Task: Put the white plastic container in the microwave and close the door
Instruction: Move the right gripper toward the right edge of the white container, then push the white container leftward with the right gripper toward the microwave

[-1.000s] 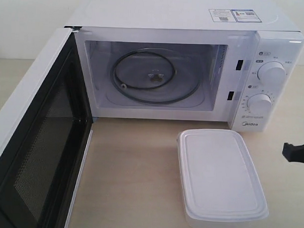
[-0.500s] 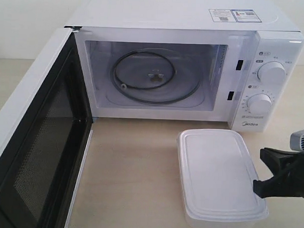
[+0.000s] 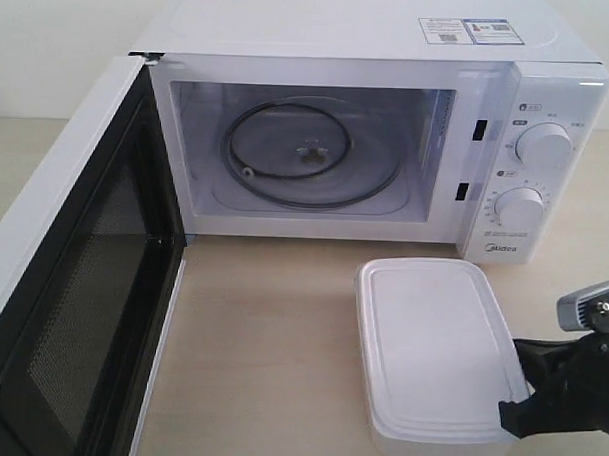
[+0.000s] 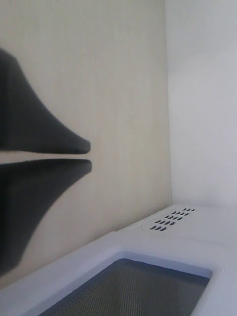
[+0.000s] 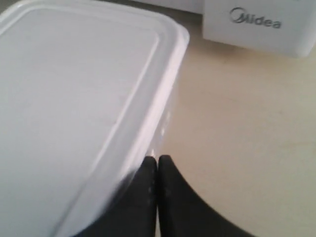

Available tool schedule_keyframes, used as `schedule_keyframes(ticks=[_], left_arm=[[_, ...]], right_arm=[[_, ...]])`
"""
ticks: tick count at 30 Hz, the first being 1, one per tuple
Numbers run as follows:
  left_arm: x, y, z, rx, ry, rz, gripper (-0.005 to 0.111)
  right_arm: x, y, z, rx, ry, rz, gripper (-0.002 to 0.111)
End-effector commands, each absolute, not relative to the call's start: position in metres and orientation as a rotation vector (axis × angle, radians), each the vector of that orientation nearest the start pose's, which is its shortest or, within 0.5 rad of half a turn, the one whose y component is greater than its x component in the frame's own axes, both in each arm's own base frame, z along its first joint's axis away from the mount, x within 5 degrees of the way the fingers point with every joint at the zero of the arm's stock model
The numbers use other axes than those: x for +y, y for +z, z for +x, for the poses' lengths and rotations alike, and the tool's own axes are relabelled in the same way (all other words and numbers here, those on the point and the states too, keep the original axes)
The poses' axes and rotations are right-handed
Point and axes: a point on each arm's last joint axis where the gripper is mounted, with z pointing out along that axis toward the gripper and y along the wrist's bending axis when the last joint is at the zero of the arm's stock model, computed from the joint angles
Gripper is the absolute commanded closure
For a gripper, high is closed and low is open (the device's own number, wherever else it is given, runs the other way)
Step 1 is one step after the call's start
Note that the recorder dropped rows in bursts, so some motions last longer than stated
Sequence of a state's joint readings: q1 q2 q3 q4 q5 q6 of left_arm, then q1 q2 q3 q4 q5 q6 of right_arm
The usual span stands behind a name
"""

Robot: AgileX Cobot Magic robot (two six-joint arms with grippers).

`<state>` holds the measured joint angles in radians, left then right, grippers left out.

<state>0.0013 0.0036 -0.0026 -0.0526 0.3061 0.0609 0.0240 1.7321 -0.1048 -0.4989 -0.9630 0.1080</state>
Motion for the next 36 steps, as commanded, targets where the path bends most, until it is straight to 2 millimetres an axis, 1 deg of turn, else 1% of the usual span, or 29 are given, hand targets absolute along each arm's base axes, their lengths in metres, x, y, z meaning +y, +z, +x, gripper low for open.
schedule_keyframes(ticks=[1,6,9,13,22,25,29,31,33,34,35,36], left_arm=[[-0.001,0.186,0.054,1.789,-0.001,0.016,0.102],[-0.001,0.186,0.054,1.789,-0.001,0.016,0.102],[-0.001,0.186,0.054,1.789,-0.001,0.016,0.102],[-0.001,0.186,0.054,1.789,-0.001,0.016,0.102],[-0.001,0.186,0.054,1.789,-0.001,0.016,0.102],[-0.001,0.186,0.054,1.789,-0.001,0.016,0.102],[-0.001,0.186,0.054,1.789,-0.001,0.016,0.102],[-0.001,0.186,0.054,1.789,-0.001,0.016,0.102],[-0.001,0.186,0.054,1.789,-0.001,0.016,0.102],[-0.001,0.186,0.054,1.789,-0.001,0.016,0.102],[-0.001,0.186,0.054,1.789,-0.001,0.016,0.102],[-0.001,0.186,0.054,1.789,-0.001,0.016,0.102]], right_arm=[[0.047,0.094,0.174,2.137,0.454,-0.525,0.108],[0.054,0.095,0.169,2.131,0.552,-0.574,0.108],[0.055,0.095,0.168,2.119,0.564,-0.611,0.108],[0.056,0.096,0.168,2.116,0.566,-0.616,0.108],[0.058,0.104,0.192,2.027,0.542,-0.667,0.108],[0.062,0.108,0.2,2.024,0.622,-0.67,0.108],[0.064,0.108,0.209,2.073,0.656,-0.73,0.108],[0.07,0.109,0.211,2.066,0.662,-0.753,0.108],[0.082,0.108,0.214,2.079,0.64,-0.841,0.108],[0.092,0.109,0.215,2.071,0.64,-0.882,0.108],[0.1,0.11,0.217,2.066,0.641,-0.885,0.108],[0.108,0.113,0.22,2.06,0.638,-0.852,0.108]])
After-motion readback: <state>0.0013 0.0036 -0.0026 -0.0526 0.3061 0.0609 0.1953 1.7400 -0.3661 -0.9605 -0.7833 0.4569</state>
